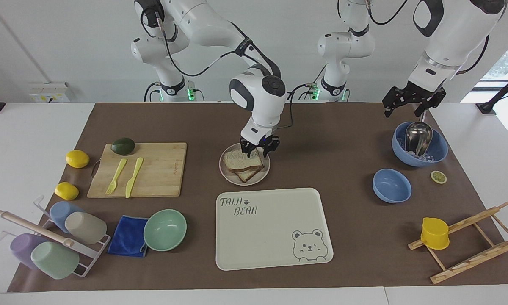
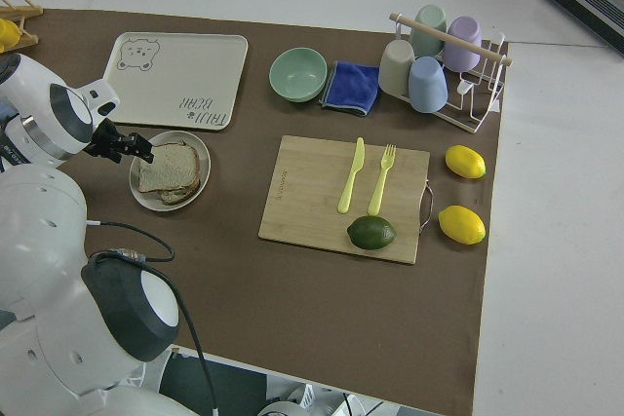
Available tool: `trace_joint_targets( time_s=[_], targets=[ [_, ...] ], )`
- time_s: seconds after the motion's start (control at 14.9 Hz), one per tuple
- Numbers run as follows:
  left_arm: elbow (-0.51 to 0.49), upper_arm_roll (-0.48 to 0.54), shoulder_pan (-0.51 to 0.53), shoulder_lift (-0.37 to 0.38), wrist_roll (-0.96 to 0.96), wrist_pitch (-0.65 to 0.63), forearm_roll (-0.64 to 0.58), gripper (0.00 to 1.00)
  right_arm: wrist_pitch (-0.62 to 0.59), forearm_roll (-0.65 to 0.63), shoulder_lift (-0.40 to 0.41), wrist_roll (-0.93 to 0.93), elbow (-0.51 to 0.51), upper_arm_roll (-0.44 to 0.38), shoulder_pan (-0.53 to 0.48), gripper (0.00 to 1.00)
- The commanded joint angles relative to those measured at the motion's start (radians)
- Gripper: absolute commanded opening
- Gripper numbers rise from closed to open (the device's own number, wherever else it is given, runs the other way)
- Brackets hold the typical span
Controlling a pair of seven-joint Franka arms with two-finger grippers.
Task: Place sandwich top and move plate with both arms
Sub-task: 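Withdraw the right gripper while the left gripper reaches the plate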
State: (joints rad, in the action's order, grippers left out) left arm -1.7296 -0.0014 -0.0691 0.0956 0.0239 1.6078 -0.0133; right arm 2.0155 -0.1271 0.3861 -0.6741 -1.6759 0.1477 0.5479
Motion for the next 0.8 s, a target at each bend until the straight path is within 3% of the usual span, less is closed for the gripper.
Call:
trace_joint_targets(
  time_s=[0.0, 0.47, 0.74],
  targets=[
    [-0.005, -0.006, 0.009, 0.013, 0.001, 0.0, 0.004, 1.0, -0.07, 0.052, -0.076, 0.057, -0.001, 0.01, -0.086, 1.0],
    [-0.065, -0.009, -0.043, -0.013, -0.082, 0.099, 0.116, 1.0, -0.357, 0.147, -0.271, 0.247, 0.028, -0.007, -0.356, 1.0],
    [-0.157, -0.009, -0.153, -0.075, -0.206, 0.297, 0.186, 1.0, -0.483, 0.147, -0.375, 0.356, 0.031, -0.147, -0.382, 1.0]
  ],
)
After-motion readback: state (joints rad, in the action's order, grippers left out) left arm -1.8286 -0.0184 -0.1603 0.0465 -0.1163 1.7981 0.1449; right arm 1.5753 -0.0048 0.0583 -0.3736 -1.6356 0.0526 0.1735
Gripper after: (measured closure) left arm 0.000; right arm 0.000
